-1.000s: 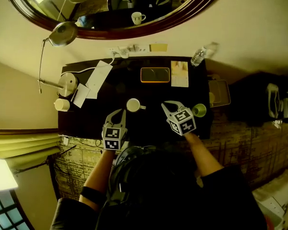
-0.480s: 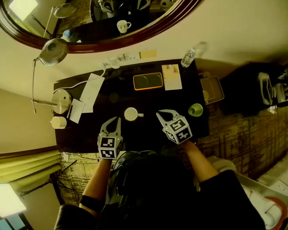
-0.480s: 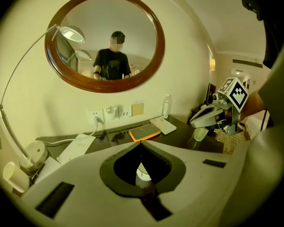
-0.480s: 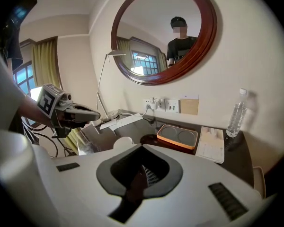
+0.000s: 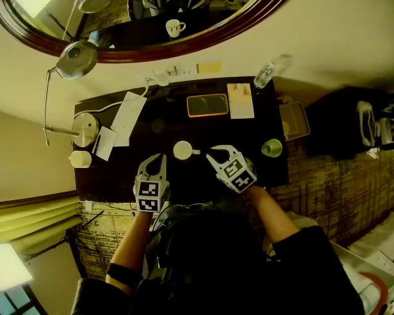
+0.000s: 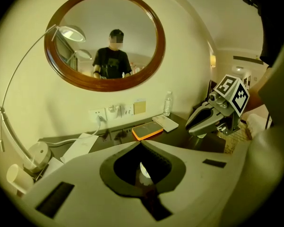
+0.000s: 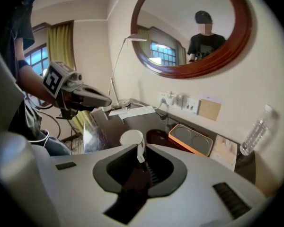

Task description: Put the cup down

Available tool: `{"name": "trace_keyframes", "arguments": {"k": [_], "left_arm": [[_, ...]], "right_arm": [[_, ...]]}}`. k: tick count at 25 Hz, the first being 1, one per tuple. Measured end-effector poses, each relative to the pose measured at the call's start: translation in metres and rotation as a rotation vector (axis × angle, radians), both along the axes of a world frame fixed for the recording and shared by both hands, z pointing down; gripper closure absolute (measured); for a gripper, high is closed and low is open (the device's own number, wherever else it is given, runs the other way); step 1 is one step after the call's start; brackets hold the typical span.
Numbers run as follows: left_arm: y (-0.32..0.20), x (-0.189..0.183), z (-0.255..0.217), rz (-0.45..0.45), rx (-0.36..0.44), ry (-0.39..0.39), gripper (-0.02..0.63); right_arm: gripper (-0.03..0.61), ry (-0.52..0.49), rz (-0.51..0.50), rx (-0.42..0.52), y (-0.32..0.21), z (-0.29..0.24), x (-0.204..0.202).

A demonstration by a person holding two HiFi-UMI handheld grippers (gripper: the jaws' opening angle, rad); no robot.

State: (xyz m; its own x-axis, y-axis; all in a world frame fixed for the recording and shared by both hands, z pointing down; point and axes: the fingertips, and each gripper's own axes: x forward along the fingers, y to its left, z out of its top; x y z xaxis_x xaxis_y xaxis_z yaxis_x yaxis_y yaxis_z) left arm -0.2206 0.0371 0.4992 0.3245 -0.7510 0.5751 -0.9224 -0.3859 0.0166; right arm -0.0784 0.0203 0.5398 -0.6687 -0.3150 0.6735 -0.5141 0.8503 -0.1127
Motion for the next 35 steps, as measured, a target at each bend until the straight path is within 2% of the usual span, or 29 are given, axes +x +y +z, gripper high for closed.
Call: {"name": "trace_keyframes", "arguments": {"k": [4,8,11,16,26,27,31,35], "left_arm": [[0.0,-0.005,0.003,-0.01,0.0,0.006,0.614],[-0.002,-0.01,0.005,-0.016,0.01,0.011,0.614],[-0.004,-0.013,0.007,-0.009,0.018,0.009,0.614],[-0.006,-0.02,0.014,-0.018,0.02,0.016,0.614],[-0.007,-0.035,0.041,-0.052,-0.007,0.042,0.614],[-0.007,-0.036,0.042,-0.056,-0.009,0.042,0.614],[-0.01,-0.042,0.044,-0.07,-0.014,0.04,0.614],[-0.013,-0.045,0.047,-0.08,-0.018,0.033,0.614]], "right_arm": [[0.359,0.096,-0.225,0.028,0.014,0.019,-0.033],[0.162,0.2,-0.397,0.041,0.019,0.04,-0.057],[0.105,0.277,-0.491,0.053,0.015,0.055,-0.071],[0.078,0.359,-0.594,0.076,0.006,0.075,-0.091],[0.079,0.413,-0.716,0.067,0.003,0.109,-0.116],[0.082,0.419,-0.734,0.069,0.005,0.112,-0.117],[0.168,0.433,-0.764,0.082,0.006,0.119,-0.119],[0.17,0.423,-0.755,0.104,0.002,0.119,-0.121]]}}
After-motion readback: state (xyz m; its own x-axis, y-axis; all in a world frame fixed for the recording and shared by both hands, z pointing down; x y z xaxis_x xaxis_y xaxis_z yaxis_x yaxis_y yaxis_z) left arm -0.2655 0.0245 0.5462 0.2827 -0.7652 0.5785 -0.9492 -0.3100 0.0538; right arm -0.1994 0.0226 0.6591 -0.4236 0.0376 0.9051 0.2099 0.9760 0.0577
